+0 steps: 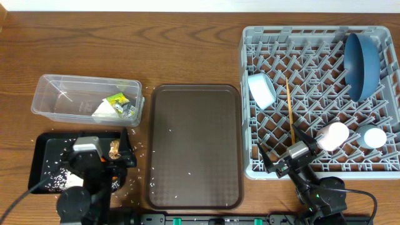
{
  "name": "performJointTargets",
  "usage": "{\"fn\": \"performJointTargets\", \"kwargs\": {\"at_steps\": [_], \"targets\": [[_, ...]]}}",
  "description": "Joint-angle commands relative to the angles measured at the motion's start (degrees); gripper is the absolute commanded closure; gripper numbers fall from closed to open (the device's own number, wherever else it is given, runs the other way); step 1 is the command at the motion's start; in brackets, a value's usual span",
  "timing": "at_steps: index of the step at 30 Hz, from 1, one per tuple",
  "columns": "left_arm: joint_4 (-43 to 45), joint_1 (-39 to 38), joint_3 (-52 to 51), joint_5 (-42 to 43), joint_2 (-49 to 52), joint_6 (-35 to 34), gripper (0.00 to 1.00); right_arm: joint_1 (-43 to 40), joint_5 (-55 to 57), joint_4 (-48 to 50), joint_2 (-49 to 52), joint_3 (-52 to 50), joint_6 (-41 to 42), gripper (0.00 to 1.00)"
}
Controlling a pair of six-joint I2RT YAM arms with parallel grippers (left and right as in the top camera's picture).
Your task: Sort waste into correct bins and load items into the dishwasher rack
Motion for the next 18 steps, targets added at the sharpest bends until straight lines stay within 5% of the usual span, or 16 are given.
{"fn": "performJointTargets", "kwargs": {"at_steps": [1,18], "targets": [[1.3,-0.2,-3.8,2.3,-4.4,1.4,0.02,-0.8,-0.4,0.1,-0.4,-0.3,-0.8,0.01],[15.2,-0.6,-21.0,3.3,-7.3,1.4,0.02,-0.8,-0.4,0.1,-0.4,-0.3,-0.8,0.01]]}}
